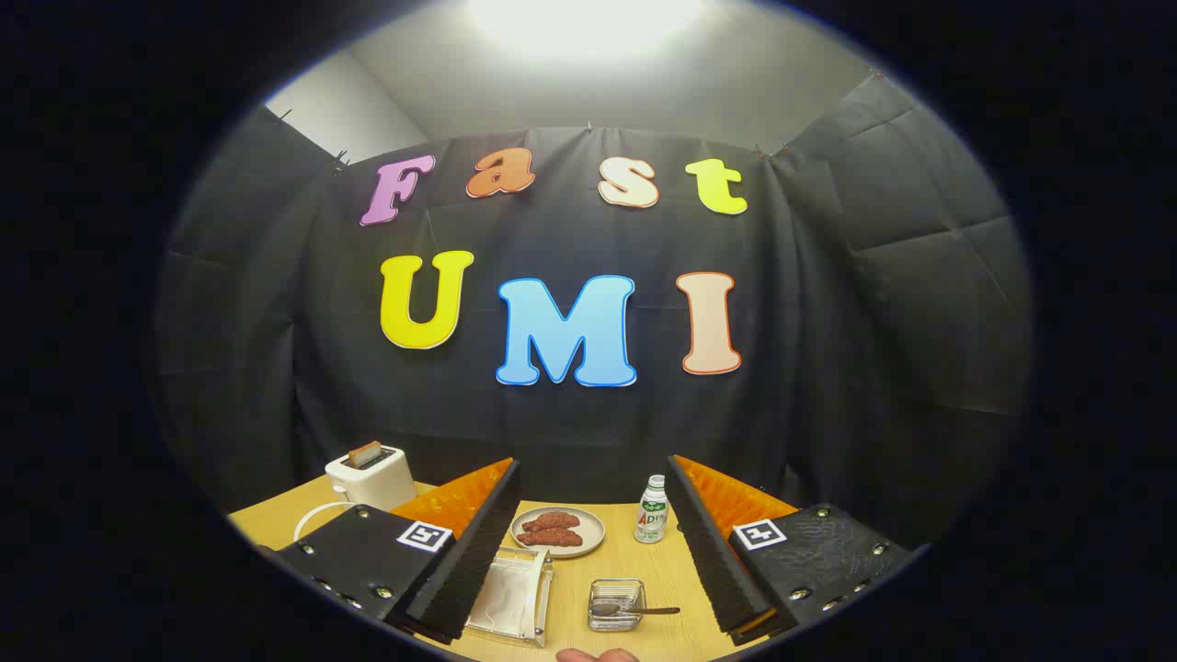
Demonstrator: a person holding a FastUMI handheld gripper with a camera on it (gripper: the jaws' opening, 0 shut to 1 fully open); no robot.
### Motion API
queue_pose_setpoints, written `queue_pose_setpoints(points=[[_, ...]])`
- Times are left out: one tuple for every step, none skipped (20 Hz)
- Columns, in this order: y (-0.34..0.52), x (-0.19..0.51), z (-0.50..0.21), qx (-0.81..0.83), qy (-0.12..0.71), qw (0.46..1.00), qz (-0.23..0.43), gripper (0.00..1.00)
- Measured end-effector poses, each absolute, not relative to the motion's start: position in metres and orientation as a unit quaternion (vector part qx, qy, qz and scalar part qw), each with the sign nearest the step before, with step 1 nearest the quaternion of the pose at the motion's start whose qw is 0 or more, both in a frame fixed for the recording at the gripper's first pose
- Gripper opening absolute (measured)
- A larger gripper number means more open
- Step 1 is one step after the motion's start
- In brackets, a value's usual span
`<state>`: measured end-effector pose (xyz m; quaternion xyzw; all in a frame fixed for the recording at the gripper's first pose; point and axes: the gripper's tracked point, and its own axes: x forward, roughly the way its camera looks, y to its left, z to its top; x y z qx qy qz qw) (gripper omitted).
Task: Take the plate from the dish rack, then take the spoon from the basket and place it into the plate.
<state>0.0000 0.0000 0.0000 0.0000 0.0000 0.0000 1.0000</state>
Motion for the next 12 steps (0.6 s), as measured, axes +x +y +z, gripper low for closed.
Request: queue_pose_setpoints(points=[[0.004,0.002,0.001,0.0,0.001,1.0,0.002,0.96],[0.008,0.004,0.002,0.001,0.002,1.0,0.004,0.96],[0.011,0.006,0.002,0.003,0.006,1.0,0.003,0.96],[0.013,0.009,0.001,0.004,0.012,1.0,0.002,0.96],[0.017,0.012,0.0,0.007,0.017,1.0,0.004,0.95],[0.02,0.016,-0.001,0.009,0.022,1.0,0.002,0.96],[0.022,0.02,-0.001,0.009,0.03,0.999,0.0,0.96],[0.024,0.023,-0.002,0.01,0.036,0.999,0.001,0.96],[0.029,0.026,-0.002,0.01,0.043,0.999,0.003,0.96],[0.032,0.029,-0.002,0.009,0.048,0.999,0.005,0.96],[0.035,0.033,-0.001,0.007,0.052,0.999,0.007,0.96],[0.04,0.036,-0.001,0.006,0.056,0.998,0.01,0.96]])
